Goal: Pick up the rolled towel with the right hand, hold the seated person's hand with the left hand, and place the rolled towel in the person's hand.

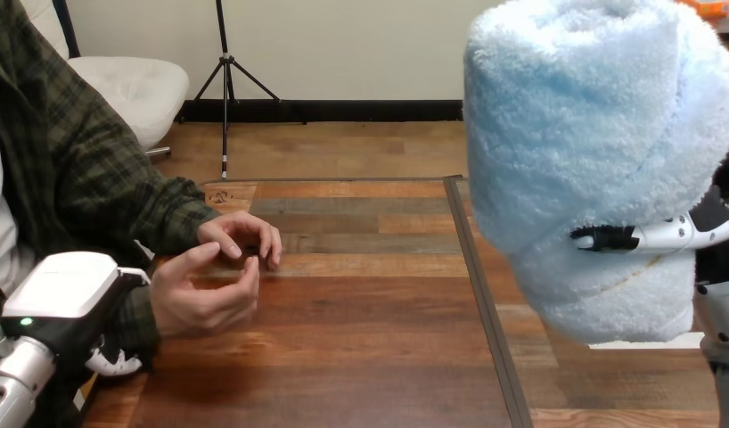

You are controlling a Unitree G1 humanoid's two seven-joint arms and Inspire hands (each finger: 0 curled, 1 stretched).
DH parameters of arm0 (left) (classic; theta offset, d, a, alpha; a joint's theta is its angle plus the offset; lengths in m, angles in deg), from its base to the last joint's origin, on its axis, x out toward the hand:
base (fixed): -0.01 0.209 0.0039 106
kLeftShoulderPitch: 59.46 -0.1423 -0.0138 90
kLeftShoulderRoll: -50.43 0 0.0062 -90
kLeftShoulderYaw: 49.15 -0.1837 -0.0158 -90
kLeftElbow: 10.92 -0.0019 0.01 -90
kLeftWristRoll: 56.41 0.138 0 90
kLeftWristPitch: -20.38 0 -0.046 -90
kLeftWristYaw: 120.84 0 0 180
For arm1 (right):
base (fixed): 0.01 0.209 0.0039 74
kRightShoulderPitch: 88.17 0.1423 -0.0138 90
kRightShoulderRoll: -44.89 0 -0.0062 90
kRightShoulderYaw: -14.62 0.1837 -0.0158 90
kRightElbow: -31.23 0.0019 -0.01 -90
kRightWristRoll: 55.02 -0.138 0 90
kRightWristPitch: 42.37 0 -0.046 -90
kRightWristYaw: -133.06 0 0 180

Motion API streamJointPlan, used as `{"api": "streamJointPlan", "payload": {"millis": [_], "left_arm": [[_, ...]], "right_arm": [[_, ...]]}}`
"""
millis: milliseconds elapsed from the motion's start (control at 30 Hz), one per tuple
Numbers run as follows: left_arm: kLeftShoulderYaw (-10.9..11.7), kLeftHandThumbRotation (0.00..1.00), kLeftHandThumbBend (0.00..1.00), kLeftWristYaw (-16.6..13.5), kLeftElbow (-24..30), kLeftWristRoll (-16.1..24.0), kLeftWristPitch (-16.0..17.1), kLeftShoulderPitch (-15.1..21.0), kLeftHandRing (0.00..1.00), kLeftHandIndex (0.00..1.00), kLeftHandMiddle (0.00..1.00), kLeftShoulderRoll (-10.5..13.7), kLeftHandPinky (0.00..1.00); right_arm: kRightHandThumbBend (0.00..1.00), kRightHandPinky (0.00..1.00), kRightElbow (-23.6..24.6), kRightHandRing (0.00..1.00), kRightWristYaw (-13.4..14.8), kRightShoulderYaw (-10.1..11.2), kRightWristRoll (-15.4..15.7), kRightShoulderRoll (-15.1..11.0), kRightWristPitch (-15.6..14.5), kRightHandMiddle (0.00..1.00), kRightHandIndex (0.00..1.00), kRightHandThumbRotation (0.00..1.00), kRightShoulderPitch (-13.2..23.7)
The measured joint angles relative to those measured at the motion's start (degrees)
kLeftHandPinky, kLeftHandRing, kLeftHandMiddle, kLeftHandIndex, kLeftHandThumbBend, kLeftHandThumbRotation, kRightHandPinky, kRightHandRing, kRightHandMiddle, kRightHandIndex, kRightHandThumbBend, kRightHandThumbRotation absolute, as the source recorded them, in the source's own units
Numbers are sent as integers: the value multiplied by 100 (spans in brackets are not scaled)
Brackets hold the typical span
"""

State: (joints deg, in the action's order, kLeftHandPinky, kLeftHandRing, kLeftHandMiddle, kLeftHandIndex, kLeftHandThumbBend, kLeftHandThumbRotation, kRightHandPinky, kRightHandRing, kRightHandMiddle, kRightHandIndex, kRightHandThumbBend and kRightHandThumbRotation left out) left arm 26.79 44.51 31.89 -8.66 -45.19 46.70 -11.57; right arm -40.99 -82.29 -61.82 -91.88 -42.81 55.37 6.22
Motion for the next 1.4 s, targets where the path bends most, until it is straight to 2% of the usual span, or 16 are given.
{"api": "streamJointPlan", "payload": {"millis": [200,533,933,1267,1400], "left_arm": [[-32,1,98,-78,-96,-30,9,47,52,55,54,0,50],[-67,0,95,-97,-147,-200,38,69,44,48,47,0,42],[-67,0,92,-252,-195,-340,148,109,38,42,42,0,37],[-64,0,91,-294,-194,-520,221,115,37,41,40,0,36],[-63,0,91,-326,-194,-607,298,114,35,40,40,0,33]], "right_arm": [[77,12,0,22,13,5,-35,0,18,24,26,0,0],[77,11,-1,21,15,5,-31,0,61,24,26,0,1],[76,11,-2,21,18,5,-31,0,92,24,26,0,2],[76,11,-40,20,9,-2,-29,0,108,24,27,0,17],[76,11,-82,20,-15,-5,-29,0,110,25,28,0,22]]}}
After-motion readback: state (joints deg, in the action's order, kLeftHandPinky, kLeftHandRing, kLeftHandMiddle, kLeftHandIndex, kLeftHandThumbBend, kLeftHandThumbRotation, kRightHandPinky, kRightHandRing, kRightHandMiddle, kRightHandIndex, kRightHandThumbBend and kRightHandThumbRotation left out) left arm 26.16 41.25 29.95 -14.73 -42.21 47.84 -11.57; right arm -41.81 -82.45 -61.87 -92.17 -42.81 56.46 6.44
